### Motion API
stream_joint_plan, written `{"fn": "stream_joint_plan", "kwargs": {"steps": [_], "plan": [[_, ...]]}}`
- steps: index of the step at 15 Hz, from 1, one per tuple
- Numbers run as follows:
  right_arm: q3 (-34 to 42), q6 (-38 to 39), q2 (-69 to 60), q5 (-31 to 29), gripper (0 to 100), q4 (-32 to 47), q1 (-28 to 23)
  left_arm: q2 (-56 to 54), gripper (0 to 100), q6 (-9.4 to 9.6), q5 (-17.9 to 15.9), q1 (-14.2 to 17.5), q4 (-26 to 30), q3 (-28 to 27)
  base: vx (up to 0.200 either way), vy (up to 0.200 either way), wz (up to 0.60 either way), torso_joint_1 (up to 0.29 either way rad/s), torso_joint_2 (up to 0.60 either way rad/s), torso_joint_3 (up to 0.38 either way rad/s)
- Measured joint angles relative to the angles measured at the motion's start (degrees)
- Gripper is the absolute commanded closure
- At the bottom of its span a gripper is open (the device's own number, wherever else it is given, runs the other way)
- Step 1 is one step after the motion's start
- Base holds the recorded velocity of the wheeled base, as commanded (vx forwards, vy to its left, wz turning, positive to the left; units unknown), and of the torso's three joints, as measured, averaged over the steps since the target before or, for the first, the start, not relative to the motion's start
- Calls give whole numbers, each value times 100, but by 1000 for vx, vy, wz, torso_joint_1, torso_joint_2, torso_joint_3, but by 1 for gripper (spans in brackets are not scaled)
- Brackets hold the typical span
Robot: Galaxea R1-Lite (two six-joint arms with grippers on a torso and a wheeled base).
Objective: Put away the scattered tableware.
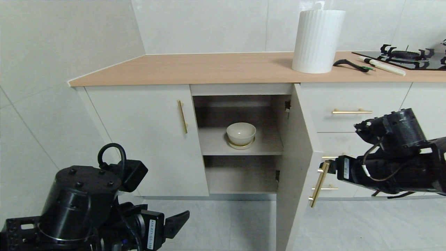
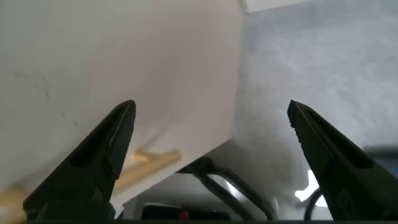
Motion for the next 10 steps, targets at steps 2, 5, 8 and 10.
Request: {"fn": "stream_joint_plan", "kwargs": {"steps": [2, 5, 8, 10], "plan": [[-482, -59, 466, 5, 0, 0, 210, -24, 0, 13, 0, 107, -24, -5, 0, 0, 0, 0, 0, 0], [-1058, -266, 1075, 11, 0, -7, 385, -50, 0, 107, -2, 171, -27, -16, 0, 0, 0, 0, 0, 0], [-1526, -277, 1549, 11, 0, -38, 441, -146, 0, 255, 0, 189, -29, 6, 0, 0, 0, 0, 0, 0], [-1703, -272, 1758, 7, 0, -40, 451, -201, 0, 261, 0, 190, -35, -9, 0, 0, 0, 0, 0, 0]]}}
